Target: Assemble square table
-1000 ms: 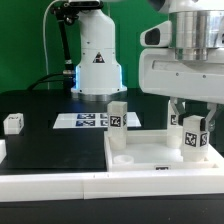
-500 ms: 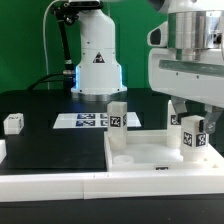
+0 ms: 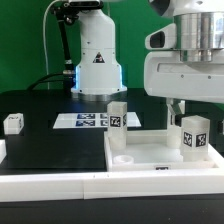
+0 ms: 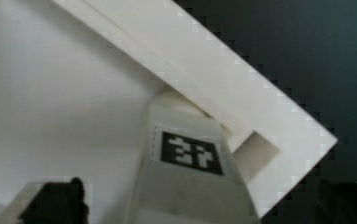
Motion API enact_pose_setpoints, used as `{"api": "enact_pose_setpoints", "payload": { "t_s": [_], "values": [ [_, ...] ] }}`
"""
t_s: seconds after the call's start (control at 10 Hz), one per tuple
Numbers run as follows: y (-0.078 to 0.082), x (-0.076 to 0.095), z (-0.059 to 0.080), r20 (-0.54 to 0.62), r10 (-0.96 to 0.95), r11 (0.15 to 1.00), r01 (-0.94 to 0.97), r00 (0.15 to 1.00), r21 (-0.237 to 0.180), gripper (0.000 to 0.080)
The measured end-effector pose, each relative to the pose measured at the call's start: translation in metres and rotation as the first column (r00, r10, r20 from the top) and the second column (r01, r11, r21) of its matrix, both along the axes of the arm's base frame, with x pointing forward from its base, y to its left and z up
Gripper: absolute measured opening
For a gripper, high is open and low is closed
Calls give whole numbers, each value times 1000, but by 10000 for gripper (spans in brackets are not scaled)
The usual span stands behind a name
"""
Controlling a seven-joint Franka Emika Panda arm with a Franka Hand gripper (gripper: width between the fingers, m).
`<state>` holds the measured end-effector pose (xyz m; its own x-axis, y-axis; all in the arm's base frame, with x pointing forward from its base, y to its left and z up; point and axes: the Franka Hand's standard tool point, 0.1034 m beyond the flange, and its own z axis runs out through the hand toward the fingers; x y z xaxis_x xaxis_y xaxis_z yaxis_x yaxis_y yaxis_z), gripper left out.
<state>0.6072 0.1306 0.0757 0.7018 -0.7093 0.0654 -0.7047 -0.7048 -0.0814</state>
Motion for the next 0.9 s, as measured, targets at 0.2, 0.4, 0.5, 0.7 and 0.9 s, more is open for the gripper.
{"api": "enact_pose_setpoints", "payload": {
  "t_s": [0.2,0.4,0.5,0.7,0.9],
  "values": [
    [1,1,0,6,191,981,-191,982,-21,648],
    [3,2,2,5,346,938,-345,938,-38,648],
    [3,3,3,3,444,895,-443,896,-49,648],
    [2,6,4,-2,606,793,-604,796,-72,648],
    [0,6,5,-17,734,675,-732,679,-91,648]
  ]
}}
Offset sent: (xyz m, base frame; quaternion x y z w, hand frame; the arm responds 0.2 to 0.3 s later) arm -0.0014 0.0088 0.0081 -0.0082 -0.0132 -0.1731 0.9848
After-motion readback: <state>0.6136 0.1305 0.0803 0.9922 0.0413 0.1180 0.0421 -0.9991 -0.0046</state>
